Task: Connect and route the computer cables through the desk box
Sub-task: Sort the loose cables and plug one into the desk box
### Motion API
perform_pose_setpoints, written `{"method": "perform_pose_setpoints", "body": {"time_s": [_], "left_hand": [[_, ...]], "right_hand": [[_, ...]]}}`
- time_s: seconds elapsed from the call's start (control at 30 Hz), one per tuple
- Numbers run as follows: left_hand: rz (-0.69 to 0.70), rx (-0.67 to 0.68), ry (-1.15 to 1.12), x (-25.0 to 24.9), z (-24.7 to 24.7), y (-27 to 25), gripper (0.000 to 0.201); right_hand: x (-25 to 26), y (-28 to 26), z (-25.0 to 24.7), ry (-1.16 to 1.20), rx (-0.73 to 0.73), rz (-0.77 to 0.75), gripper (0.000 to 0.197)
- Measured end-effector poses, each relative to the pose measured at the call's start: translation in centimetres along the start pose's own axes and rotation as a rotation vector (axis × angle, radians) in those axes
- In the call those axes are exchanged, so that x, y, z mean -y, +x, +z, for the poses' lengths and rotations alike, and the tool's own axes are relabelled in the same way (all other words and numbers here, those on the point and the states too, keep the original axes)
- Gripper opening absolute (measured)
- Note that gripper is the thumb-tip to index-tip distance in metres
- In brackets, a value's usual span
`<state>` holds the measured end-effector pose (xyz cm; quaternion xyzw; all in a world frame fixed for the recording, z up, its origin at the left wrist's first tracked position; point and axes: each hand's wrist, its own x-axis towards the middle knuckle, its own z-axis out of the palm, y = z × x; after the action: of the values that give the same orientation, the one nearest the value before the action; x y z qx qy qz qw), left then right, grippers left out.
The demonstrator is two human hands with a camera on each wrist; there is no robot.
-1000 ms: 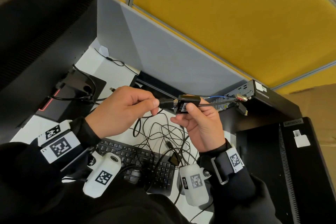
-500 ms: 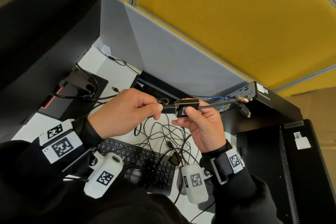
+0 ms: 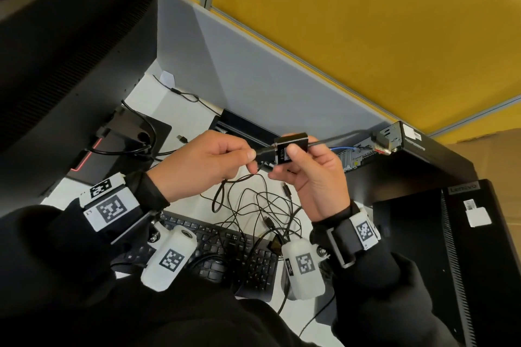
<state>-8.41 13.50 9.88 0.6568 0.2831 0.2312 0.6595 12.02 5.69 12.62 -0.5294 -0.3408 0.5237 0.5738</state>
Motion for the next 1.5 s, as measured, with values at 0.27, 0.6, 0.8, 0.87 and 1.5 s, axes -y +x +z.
{"method": "perform_pose_setpoints", "body": {"time_s": [0.27,0.6,0.8,0.87,1.5], "left_hand": [[-0.207,-0.119,0.684,7.1,-5.8,-0.7,0.022],[-0.529,-0.292,0.728,11.3,-6.4,-0.1,0.063],[-0.205,-0.477,0.19,5.6,-6.0,2.1,0.036],[-0.099,-0.47,0.226,3.3,-5.9,2.6,0.03],[0.284,-0.225,0.514,-7.0,-1.0,7.8,0.029]], "right_hand": [[2.1,2.0,-2.2,0.121,-0.197,0.006,0.009],[0.0,3.4,-6.3,0.212,-0.324,0.222,0.029],[-2.9,2.2,-9.0,0.305,-0.358,0.401,0.045],[-3.7,1.9,-9.5,0.305,-0.424,0.428,0.05],[-6.0,0.6,-4.8,-0.583,-0.077,0.42,0.056]]}}
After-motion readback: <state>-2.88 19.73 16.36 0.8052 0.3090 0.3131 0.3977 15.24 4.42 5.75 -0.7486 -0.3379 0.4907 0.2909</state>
